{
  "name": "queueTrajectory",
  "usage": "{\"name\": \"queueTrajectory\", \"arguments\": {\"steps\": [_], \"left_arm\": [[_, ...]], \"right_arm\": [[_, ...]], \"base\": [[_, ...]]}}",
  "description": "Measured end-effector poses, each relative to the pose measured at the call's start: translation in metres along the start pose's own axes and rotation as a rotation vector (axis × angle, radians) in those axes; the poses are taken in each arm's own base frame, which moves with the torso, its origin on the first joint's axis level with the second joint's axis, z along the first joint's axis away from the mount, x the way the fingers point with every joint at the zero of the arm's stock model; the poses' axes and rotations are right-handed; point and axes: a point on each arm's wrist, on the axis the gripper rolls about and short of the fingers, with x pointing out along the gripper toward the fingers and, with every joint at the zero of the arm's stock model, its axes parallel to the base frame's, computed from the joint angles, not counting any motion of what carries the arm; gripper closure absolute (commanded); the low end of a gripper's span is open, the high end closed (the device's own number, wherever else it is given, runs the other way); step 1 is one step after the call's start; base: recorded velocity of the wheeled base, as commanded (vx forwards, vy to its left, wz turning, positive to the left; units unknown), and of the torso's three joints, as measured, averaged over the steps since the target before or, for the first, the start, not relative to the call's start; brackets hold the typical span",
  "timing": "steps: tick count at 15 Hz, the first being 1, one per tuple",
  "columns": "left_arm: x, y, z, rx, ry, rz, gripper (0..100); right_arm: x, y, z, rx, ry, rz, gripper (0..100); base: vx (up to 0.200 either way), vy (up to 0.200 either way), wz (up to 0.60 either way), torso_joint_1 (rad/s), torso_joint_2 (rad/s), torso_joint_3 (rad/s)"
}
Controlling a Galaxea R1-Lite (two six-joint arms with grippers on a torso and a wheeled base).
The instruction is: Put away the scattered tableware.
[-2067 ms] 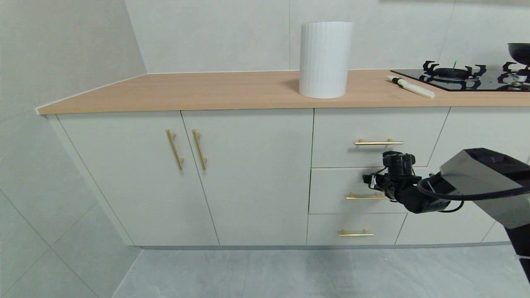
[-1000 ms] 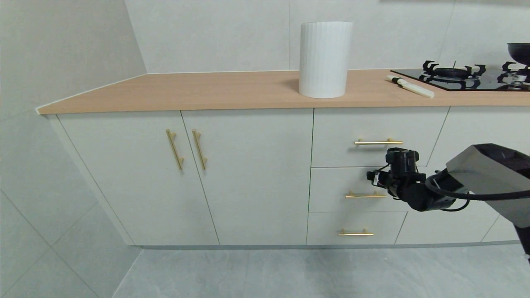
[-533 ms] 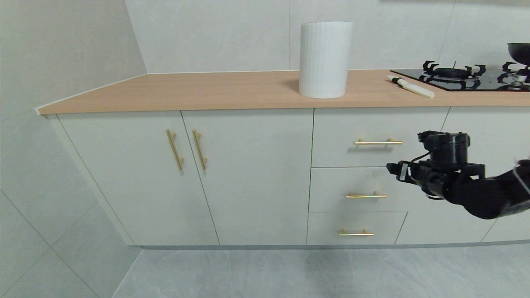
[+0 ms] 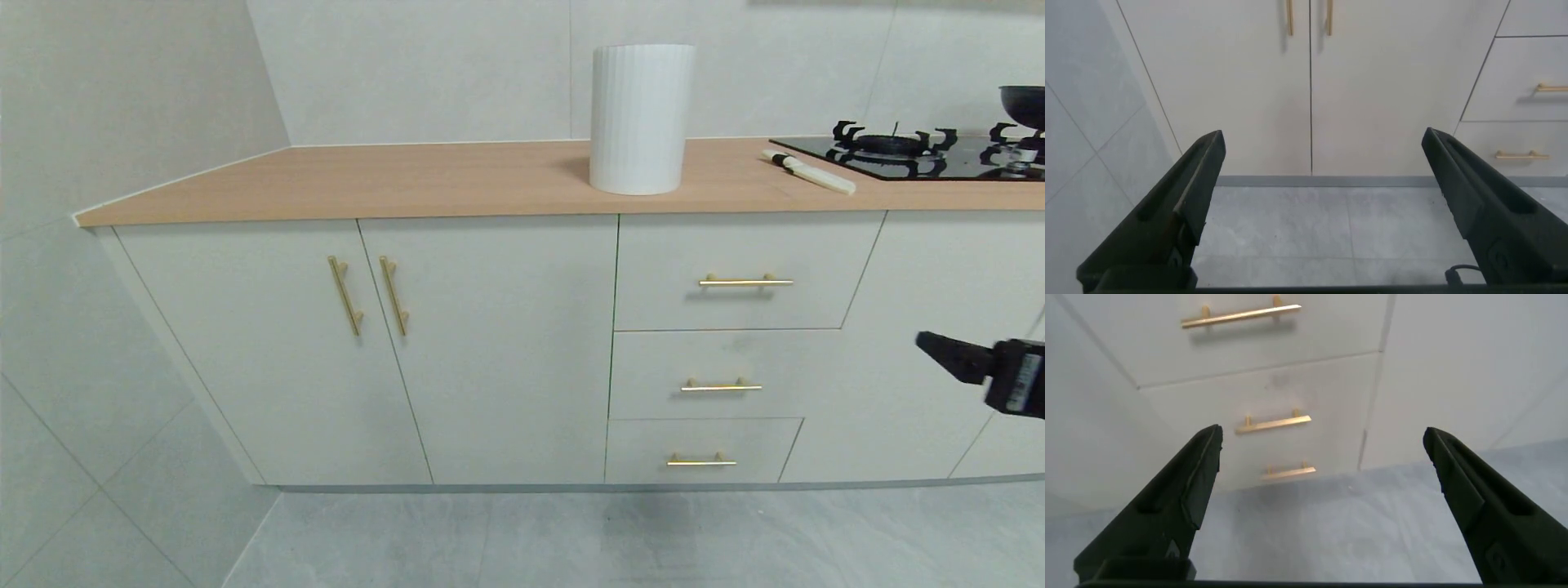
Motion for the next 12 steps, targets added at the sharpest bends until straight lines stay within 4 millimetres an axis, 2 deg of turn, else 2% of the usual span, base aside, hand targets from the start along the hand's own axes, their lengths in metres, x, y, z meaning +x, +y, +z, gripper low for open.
{"name": "queueTrajectory", "arguments": {"steps": [4, 6, 10, 12], "left_arm": [[0.0, 0.0, 0.0, 0.0, 0.0, 0.0, 0], [0.0, 0.0, 0.0, 0.0, 0.0, 0.0, 0], [0.0, 0.0, 0.0, 0.0, 0.0, 0.0, 0], [0.0, 0.0, 0.0, 0.0, 0.0, 0.0, 0]], "right_arm": [[-0.088, -0.033, -0.017, -0.001, -0.054, 0.004, 0], [-0.122, -0.048, -0.033, 0.002, -0.083, -0.015, 0], [-0.175, -0.067, -0.072, -0.023, -0.166, -0.084, 0], [-0.192, -0.069, -0.087, -0.024, -0.245, -0.125, 0]], "base": [[0.0, 0.0, 0.0, 0.0, 0.0, 0.0], [0.0, 0.0, 0.0, 0.0, 0.0, 0.0], [0.0, 0.0, 0.0, 0.0, 0.0, 0.0], [0.0, 0.0, 0.0, 0.0, 0.0, 0.0]]}}
